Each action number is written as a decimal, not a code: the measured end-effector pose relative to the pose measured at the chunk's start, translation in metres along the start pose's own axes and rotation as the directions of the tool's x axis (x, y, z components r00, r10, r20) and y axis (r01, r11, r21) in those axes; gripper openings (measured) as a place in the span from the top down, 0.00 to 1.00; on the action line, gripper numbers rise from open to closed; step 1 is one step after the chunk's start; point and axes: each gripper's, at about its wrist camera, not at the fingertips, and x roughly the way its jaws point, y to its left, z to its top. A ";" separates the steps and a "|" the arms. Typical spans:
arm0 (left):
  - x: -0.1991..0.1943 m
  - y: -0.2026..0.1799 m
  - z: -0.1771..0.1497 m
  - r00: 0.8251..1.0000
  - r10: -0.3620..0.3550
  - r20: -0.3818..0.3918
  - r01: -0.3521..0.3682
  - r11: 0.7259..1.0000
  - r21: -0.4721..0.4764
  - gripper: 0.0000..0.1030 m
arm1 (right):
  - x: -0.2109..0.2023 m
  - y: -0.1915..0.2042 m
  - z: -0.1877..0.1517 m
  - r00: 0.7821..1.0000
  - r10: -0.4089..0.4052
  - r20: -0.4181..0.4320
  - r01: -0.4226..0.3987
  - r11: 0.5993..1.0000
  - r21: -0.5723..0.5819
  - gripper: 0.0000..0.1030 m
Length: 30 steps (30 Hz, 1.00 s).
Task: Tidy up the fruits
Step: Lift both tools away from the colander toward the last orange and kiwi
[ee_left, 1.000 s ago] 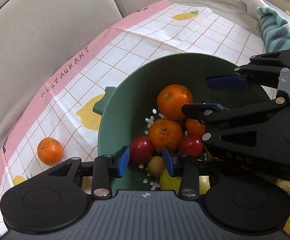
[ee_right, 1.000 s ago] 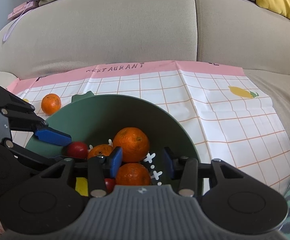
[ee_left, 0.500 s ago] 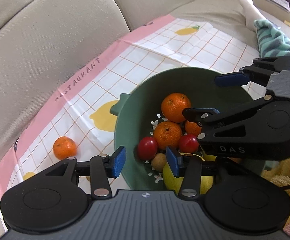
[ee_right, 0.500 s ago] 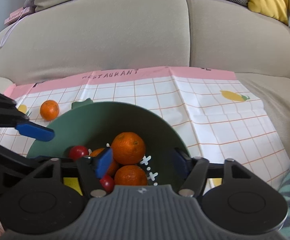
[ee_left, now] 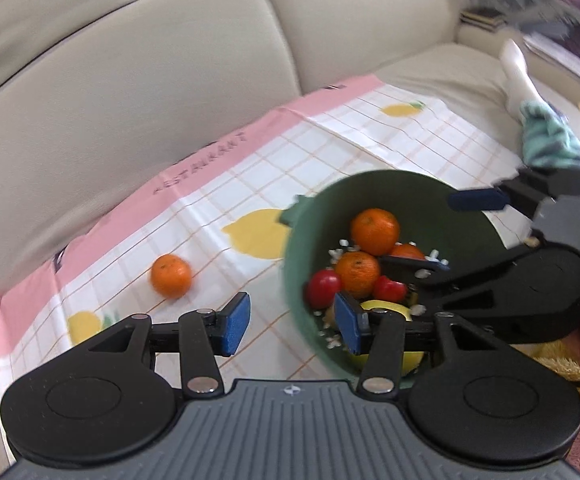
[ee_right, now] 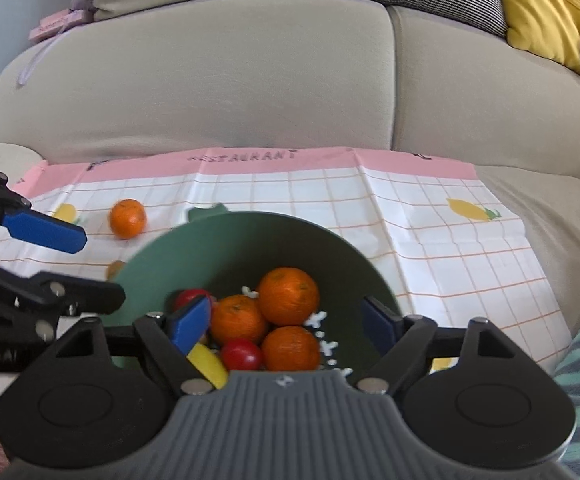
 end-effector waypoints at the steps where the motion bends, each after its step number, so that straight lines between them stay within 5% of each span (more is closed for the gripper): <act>1: -0.002 0.007 -0.002 1.000 -0.003 0.003 0.003 1.000 -0.026 0.44 | -0.001 0.004 0.001 1.000 -0.005 0.004 0.005 1.000 -0.008 0.23; 15: -0.017 0.092 -0.039 0.999 -0.025 0.023 0.031 0.950 -0.310 0.44 | -0.013 0.066 0.014 0.991 0.123 0.058 -0.109 0.974 -0.198 0.25; 23: -0.010 0.110 -0.049 0.999 -0.032 0.018 0.037 0.934 -0.355 0.44 | 0.000 0.113 0.021 0.983 0.181 0.039 -0.151 0.908 -0.391 0.47; 30: 0.001 0.126 -0.054 1.000 0.008 0.014 -0.002 0.918 -0.397 0.44 | 0.035 0.141 0.024 0.987 0.150 -0.066 -0.163 0.866 -0.473 0.54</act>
